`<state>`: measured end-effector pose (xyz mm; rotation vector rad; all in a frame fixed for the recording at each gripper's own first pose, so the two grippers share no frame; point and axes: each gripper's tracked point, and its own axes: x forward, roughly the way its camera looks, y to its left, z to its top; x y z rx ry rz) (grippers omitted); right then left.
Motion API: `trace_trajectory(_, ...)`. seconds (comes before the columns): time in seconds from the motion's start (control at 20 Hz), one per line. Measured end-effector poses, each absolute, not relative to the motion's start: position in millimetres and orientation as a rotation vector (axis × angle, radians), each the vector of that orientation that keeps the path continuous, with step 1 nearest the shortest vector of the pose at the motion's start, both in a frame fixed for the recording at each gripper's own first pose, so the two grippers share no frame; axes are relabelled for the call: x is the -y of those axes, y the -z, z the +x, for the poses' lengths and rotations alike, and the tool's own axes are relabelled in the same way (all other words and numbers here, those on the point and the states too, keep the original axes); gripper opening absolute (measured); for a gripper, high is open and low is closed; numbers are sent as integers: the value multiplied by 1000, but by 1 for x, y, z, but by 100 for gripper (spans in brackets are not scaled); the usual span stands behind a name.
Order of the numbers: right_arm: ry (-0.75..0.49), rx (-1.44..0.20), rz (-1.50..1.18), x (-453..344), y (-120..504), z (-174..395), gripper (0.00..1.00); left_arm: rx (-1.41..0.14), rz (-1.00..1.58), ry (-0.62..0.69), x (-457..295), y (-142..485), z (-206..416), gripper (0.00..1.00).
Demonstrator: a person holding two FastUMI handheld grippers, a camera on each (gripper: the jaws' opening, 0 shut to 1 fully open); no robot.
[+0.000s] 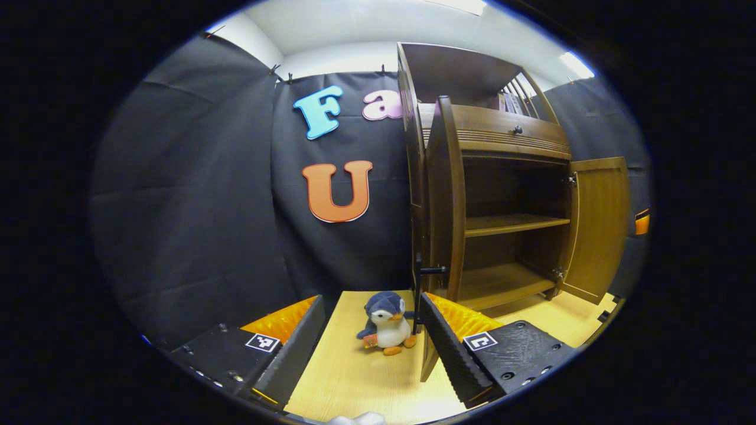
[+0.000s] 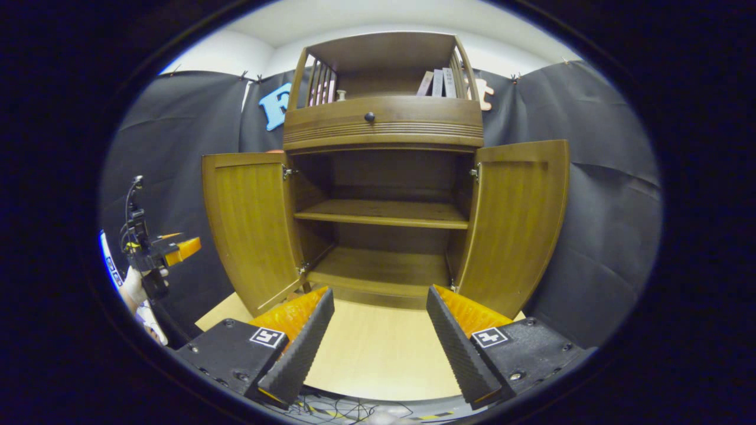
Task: Open the right door of the double-door shoe cabinet with the right hand, and open the left door with the left hand.
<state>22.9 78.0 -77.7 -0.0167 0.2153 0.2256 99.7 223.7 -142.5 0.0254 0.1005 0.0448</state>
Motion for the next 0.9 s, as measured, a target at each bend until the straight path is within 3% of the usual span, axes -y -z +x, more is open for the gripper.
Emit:
trace_trajectory(0.25, -184, -179, 4, -63, 68, 31, 100, -79, -1, -86, -179, 100, 76, 96)
trace_trajectory(0.45, -128, -140, 13, -41, 56, 36, 100, -56, 23, -51, -121, 73, 68, 100)
trace_trajectory(0.5, -115, -133, 13, -35, 53, 37, 100, -67, 12, -37, -105, 72, 69, 96)
trace_trajectory(0.55, -108, -124, 14, -29, 50, 38, 100, -81, -3, -27, -90, 70, 71, 100)
trace_trajectory(0.8, -70, -109, 27, -1, 42, 43, 100, -43, 15, 16, -24, 51, 67, 96)
trace_trajectory(0.85, -63, -110, 31, 4, 43, 44, 100, -40, 8, 31, -9, 51, 64, 90)
trace_trajectory(0.9, -58, -108, 36, 9, 42, 45, 100, -40, 1, 43, 2, 52, 63, 90)
